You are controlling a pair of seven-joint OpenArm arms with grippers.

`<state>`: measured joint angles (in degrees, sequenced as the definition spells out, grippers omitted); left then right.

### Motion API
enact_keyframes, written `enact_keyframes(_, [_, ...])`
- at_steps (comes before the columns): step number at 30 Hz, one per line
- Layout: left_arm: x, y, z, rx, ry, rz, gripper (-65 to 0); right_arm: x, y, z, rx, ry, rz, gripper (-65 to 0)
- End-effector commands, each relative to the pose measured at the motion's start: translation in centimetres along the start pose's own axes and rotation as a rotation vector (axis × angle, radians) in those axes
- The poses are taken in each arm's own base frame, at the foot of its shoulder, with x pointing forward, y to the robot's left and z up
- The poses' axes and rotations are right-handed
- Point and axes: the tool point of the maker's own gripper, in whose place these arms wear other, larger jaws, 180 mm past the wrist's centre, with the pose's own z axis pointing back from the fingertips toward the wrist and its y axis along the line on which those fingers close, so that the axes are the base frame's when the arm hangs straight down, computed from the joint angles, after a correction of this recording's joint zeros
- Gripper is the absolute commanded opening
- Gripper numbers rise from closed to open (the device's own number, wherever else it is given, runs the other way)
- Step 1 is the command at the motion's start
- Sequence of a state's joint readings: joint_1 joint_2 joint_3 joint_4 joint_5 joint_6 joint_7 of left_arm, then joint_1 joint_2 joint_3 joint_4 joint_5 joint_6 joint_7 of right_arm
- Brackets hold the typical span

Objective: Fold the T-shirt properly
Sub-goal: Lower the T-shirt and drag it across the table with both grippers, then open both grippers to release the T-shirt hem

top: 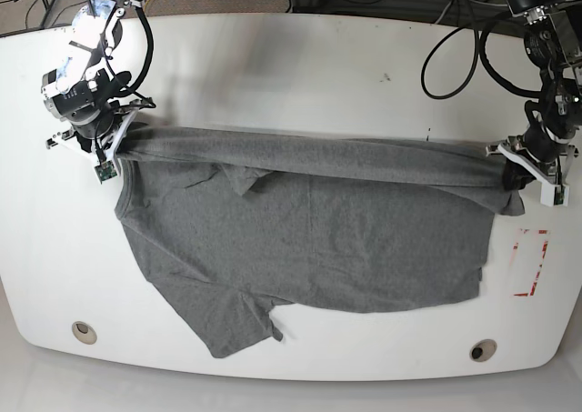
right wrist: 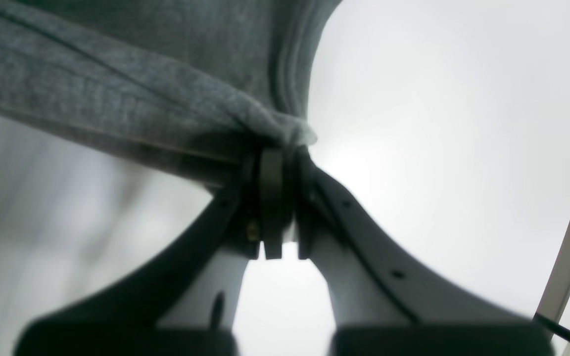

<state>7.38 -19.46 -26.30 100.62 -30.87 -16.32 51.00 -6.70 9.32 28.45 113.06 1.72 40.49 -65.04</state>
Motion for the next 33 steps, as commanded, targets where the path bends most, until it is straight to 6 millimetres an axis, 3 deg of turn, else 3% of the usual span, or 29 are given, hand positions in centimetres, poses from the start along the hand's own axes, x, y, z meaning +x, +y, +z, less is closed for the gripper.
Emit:
enact_keyframes(1, [1.5,2.0,-0.3,0.044,-0.028,0.004,-65.0,1.6,-1.5,0.3,-0.046,-0.038,0.001,-64.7])
enact_keyframes(8, [1.8,2.4,-2.5,0.029,0.003,0.037,-65.0,2.8,-1.9,-1.4,-0.021,-0.047,-0.037,-64.5])
enact_keyframes(27, [1.2,1.2,-4.8,-0.013,0.053,0.043,-65.0,1.0,-0.2,-5.4,0.09,-0.007,-0.108,-64.2])
enact_keyframes(30, [0.8,1.3,-5.1,-0.001,0.073,0.024,-58.2,1.0,-0.1,-5.7,0.096,-0.015,-0.113,-62.6])
enact_keyframes(33, [1.0,1.6,-5.4,0.025,0.084,-0.01,-46.8,0.7,0.2,-6.0,0.106,-0.008,-0.117,-53.9])
